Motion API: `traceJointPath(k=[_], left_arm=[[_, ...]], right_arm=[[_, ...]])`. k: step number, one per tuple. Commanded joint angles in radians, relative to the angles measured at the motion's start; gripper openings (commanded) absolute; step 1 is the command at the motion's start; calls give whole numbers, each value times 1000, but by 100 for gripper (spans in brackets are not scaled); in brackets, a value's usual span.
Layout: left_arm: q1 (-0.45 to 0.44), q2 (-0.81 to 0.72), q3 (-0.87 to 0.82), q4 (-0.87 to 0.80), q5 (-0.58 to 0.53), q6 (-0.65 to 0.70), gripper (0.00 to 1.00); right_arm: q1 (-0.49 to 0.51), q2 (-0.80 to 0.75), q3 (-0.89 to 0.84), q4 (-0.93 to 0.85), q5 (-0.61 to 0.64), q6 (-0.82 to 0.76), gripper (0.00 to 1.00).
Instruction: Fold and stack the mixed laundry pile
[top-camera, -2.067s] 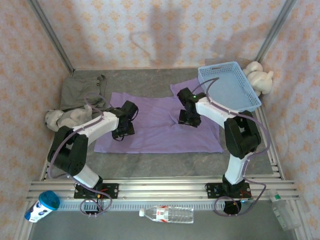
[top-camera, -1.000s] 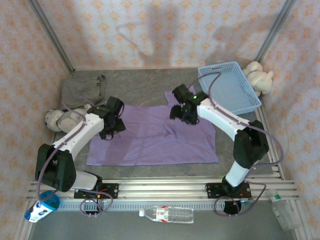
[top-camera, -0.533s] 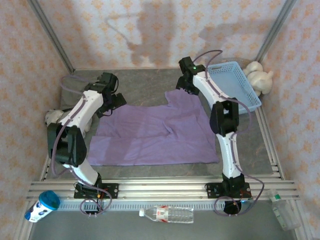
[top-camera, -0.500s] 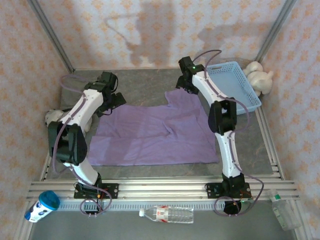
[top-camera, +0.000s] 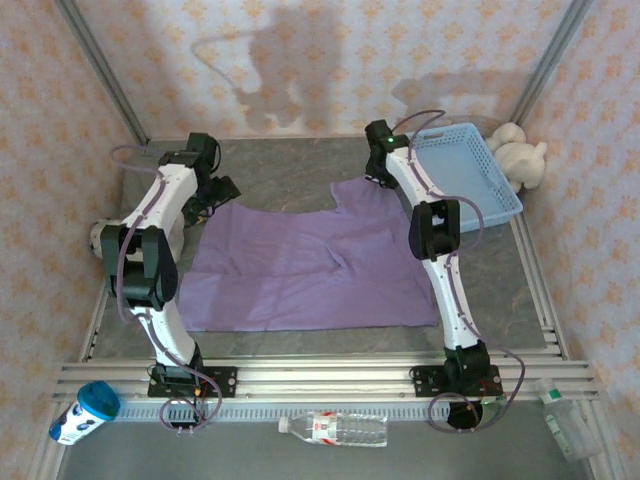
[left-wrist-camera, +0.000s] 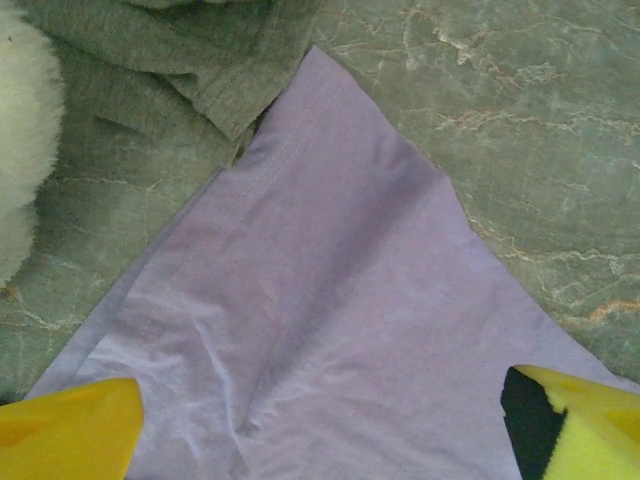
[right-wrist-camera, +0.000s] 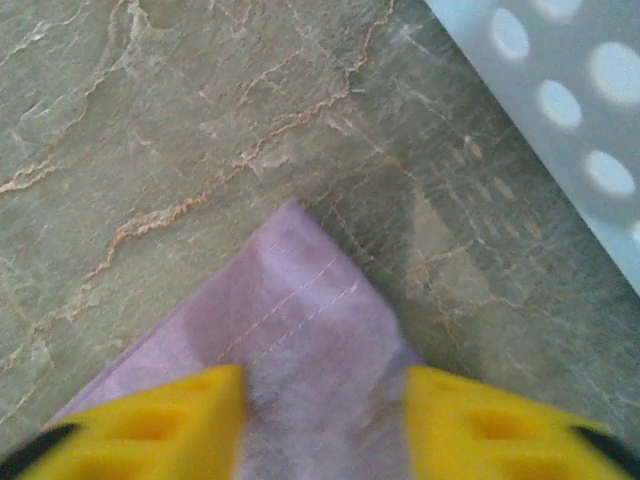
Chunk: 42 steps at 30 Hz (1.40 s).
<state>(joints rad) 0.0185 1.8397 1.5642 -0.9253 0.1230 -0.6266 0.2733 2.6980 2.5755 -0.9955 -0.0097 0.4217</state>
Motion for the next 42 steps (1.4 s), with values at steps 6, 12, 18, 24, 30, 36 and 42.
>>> traceJointPath(k=[6,12,18,24,30,36,42], left_arm=[[103,162,86,-31,30,-15,74],[103,268,187,-25,53,-26,61],[89,369,290,-41,66,-41,59],[50,446,400,-68,61,-58,64],[18,529,475,-132,2,-81,59],[2,567,467,-170,-15,-99,47],[-9,536,409,-144,-8,-114,12]], right_arm=[[-35,-44,-30,-76,-4,-19,0],[-41,-171,-118,-63,-26,-56,0],[-45,-187,-104,-101,45,-62,0],[-45,-183,-104,-105,46,-43,0],[-46,-181,-99,-85,10,-45,0],[-45,-169,-85,-72,-28,-40,0],[-46,-167,-76,-75,-31,-50,0]])
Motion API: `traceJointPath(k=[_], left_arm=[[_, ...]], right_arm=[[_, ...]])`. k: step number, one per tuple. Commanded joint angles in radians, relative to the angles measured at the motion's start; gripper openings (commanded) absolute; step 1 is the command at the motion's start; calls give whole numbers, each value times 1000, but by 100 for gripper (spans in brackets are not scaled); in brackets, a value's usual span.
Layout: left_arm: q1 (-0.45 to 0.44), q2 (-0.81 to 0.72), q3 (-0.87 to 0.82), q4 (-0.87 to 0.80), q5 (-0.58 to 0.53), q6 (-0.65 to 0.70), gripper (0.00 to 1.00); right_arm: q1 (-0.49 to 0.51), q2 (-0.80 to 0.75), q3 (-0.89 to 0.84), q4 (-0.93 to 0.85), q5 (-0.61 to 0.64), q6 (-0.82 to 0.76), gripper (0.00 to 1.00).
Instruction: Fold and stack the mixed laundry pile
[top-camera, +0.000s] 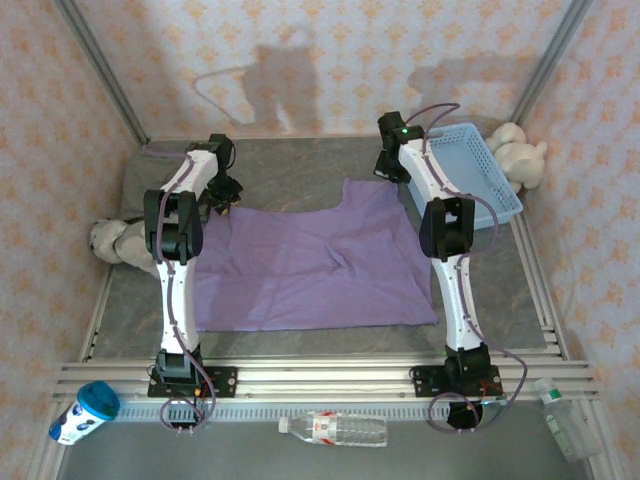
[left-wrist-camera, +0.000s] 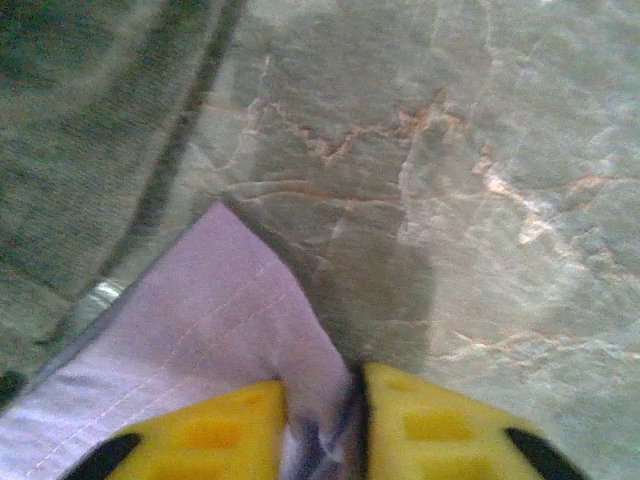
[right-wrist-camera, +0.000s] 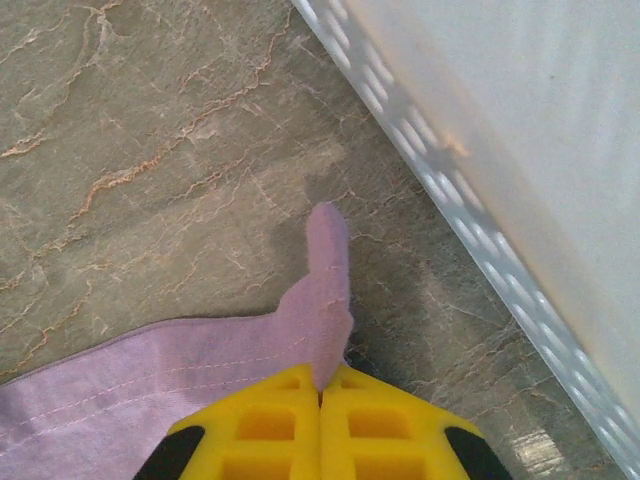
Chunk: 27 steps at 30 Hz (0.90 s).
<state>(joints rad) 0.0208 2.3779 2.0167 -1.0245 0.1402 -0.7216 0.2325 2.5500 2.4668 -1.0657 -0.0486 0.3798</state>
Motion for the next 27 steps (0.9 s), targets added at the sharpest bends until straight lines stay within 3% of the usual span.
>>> traceJointPath(k=[1,2,11,18,24,27], left_arm=[[-12,-6,-38,-48,-26,-18,5],[-11,-10,-22,-60,-31,-16,0],[-10,-77,140,-229,-128,87,0],[-13,-176,105,-325,-237,161,0],[-18,-297,-42,-260,-238,182,0],[-27,-343,-92,-253,-241,222,0]], right_arm=[[-8,-22,36,-7,10,-13,0],[-11,-28,38,-8,10,-19,0],[-58,-132,33,-4,-57,-40,0],[-61,-212,29,-40,-105,-65,0],[-60,-353,-152,-33,-157,-44,0],[-50,-458,-307,-8,-123,-28,0]])
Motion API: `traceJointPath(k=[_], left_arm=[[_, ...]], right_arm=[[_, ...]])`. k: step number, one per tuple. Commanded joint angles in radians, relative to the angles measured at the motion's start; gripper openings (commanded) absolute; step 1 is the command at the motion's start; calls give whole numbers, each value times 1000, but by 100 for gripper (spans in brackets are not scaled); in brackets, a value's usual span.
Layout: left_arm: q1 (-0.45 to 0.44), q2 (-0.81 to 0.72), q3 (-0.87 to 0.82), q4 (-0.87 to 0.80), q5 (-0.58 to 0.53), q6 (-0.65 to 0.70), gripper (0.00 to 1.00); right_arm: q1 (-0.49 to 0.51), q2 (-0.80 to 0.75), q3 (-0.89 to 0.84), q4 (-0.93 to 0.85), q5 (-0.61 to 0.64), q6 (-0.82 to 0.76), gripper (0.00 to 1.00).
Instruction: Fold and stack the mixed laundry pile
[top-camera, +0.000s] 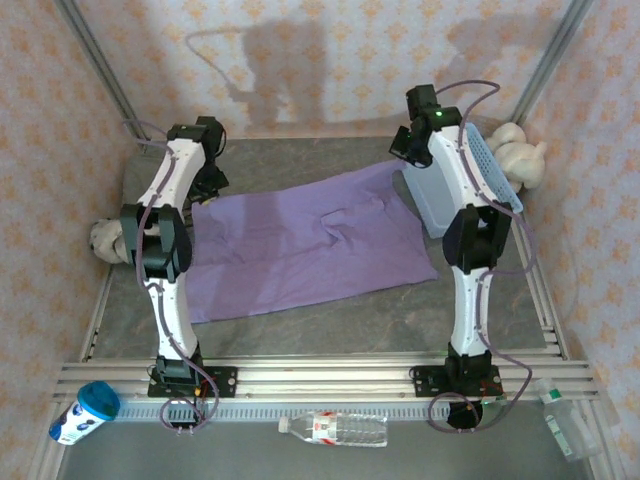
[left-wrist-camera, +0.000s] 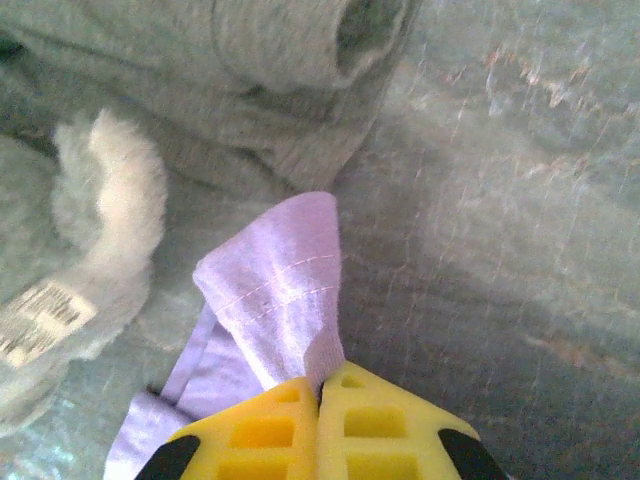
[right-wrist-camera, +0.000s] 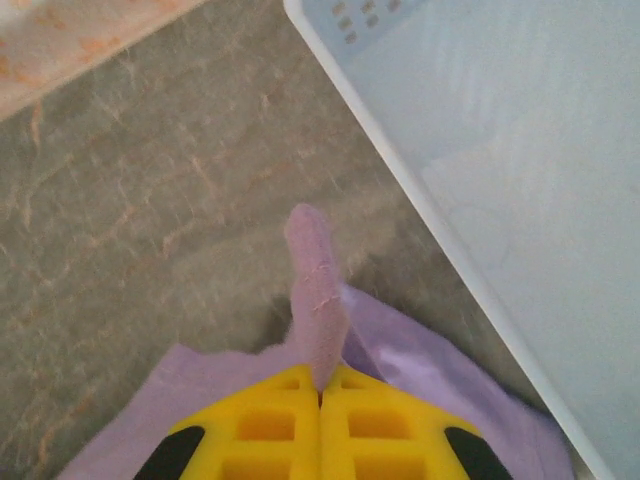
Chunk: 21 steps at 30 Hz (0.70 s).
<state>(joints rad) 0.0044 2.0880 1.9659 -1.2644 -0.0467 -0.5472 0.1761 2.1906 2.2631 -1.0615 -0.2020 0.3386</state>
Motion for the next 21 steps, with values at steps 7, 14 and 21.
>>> traceJointPath(k=[7,14,21], left_arm=[[-31,-243,-282,59,-37,44,1],[-53,-460,-622,146,41,19,5],[-69,-572,-792,185,140,-48,61]], right_arm=[[47,-346,-453,32,93,56,0],[94,-553,-773,32,190,116,1],[94,-621,-899,75,134,125,57]])
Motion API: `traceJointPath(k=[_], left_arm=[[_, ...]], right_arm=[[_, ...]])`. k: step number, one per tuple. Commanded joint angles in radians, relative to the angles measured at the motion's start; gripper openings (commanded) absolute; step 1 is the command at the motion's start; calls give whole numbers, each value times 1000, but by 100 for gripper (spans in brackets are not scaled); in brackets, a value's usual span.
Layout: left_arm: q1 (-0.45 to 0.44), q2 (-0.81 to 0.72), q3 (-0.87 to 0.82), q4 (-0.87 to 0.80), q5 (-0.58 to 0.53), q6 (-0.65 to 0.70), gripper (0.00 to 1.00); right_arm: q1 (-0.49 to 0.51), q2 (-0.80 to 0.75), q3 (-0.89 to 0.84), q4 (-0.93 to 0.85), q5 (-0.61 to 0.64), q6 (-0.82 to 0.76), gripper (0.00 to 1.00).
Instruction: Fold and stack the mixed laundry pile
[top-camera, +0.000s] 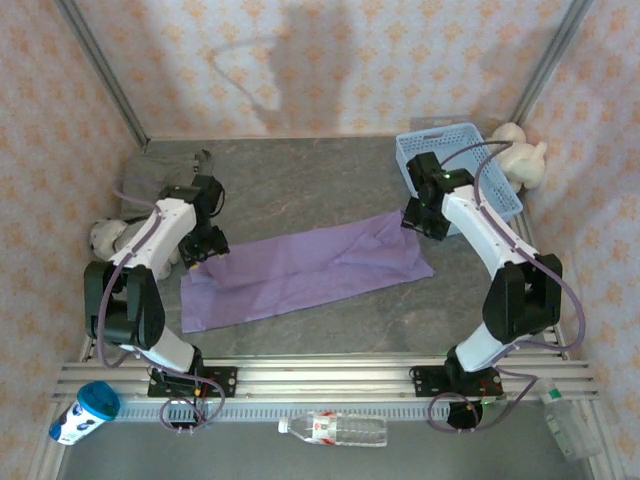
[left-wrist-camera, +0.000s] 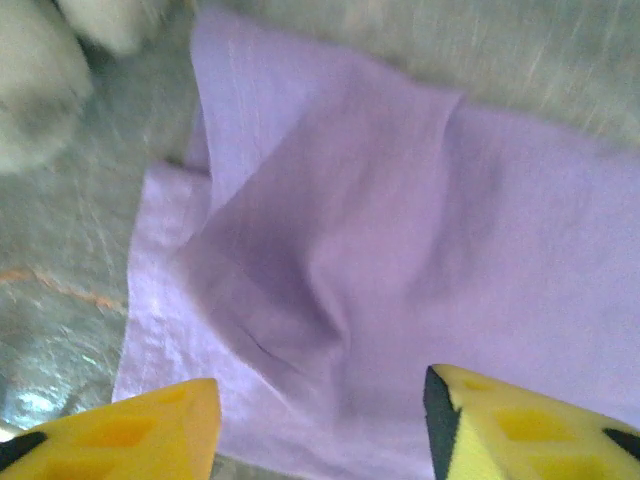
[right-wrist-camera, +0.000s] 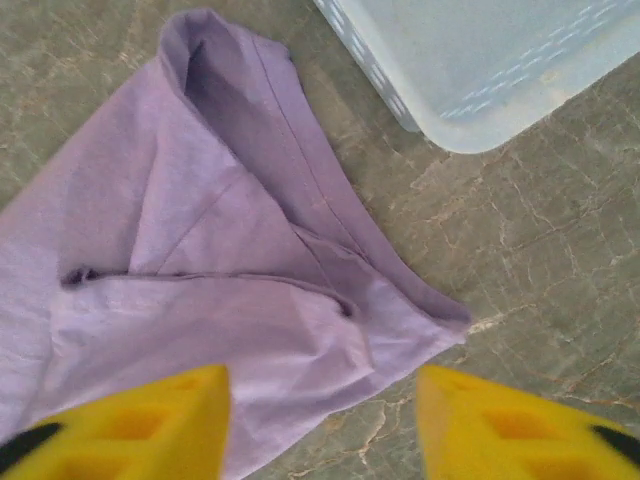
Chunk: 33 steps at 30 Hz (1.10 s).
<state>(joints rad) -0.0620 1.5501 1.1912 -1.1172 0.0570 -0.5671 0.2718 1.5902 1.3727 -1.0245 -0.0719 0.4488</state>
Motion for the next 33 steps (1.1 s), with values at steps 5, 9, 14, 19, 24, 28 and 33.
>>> traceJointPath(k=[5,9,14,19,24,28,33], left_arm=[[-2,-6,35,58,38,-16,62],[-4,29,33,123,77,-48,61],[-10,71,-41,238,125,-85,61],[-11,147,-60,259,133,-77,61],[-11,166,-93,283,128,-89,61],[-12,173,-117,295,121,-94,61],[-12,194,-140,306,95,-98,61]], right_arm=[[59,65,81,70,-27,-6,56],[148,169,142,93,-31,-17,54],[188,305,183,162,-85,-16,51],[193,394,220,178,-146,-20,46],[193,425,177,173,-115,-15,37],[193,420,160,163,-98,-7,9],[193,312,102,137,-85,8,0]])
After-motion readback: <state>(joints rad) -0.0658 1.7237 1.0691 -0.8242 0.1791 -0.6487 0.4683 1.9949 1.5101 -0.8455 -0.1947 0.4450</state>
